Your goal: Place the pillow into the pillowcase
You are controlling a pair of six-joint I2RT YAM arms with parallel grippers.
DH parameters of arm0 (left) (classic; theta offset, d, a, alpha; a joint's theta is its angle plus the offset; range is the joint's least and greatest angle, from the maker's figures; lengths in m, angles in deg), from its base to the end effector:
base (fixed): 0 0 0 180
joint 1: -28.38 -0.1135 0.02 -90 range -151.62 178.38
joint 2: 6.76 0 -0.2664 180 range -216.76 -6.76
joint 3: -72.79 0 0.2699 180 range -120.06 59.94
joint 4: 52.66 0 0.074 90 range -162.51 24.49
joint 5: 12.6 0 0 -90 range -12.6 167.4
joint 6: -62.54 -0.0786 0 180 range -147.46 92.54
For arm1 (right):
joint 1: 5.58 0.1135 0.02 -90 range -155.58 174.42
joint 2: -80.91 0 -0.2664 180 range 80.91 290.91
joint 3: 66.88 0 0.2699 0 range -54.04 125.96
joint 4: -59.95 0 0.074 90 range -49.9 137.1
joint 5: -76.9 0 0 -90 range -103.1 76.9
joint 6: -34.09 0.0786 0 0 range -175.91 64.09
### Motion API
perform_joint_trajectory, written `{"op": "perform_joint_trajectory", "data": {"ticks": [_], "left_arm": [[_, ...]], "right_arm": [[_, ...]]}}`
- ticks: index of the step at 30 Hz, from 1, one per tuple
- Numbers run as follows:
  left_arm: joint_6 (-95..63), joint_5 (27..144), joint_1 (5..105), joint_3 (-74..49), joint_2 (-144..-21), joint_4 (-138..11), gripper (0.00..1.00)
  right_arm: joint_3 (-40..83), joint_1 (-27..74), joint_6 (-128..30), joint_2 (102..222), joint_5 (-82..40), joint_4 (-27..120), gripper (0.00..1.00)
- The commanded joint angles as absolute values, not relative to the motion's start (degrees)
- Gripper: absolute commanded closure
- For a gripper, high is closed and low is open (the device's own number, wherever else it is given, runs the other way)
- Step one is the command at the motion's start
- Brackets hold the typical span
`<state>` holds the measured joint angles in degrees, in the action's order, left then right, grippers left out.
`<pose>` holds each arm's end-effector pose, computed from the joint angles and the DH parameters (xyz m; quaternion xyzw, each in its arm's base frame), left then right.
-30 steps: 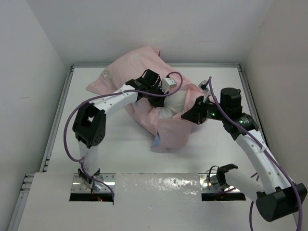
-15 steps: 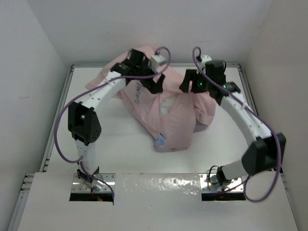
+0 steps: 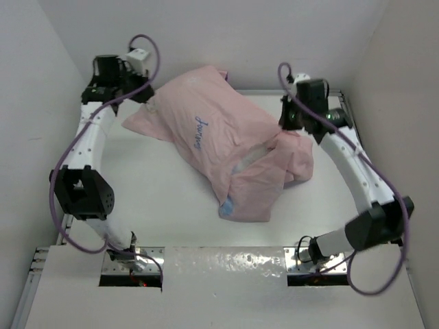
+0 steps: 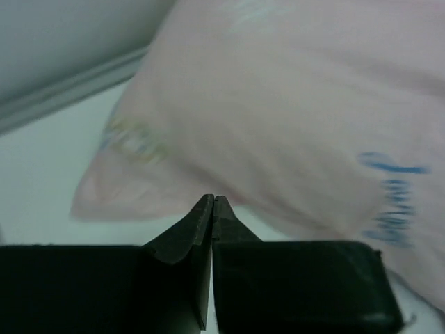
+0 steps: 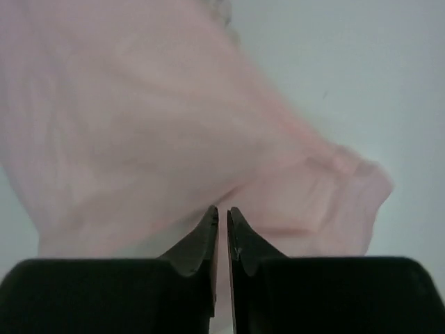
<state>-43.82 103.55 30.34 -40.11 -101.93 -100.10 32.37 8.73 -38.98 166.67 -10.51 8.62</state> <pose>0.4252 -0.0492 0.3894 0.2463 0.8135 -0.1328 0.5098 0.3722 0.0913 0.3486 0.0305 0.8975 0.0988 0.4287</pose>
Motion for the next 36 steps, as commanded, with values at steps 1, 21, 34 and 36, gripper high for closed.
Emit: {"op": "perform_joint_trajectory", "data": {"ticks": [1,21,34,36], "left_arm": [[-43.9,99.5,20.2,-38.4,-105.7,-99.3,0.96],[-48.7,86.1,19.4,-50.4,-142.2,-89.8,0.0],[-52.2,89.3,19.3,-50.1,-144.4,-89.2,1.0],[-52.3,89.5,19.0,-46.2,-142.0,-87.1,1.0]], "right_arm": [[17.7,18.8,-40.1,154.0,-5.5,9.5,0.68],[-25.4,44.4,-22.3,154.5,-0.6,46.7,0.01],[-26.5,35.9,-18.4,153.1,-6.3,49.3,1.0],[-25.0,34.6,-19.5,151.0,-6.3,47.1,1.0]]}}
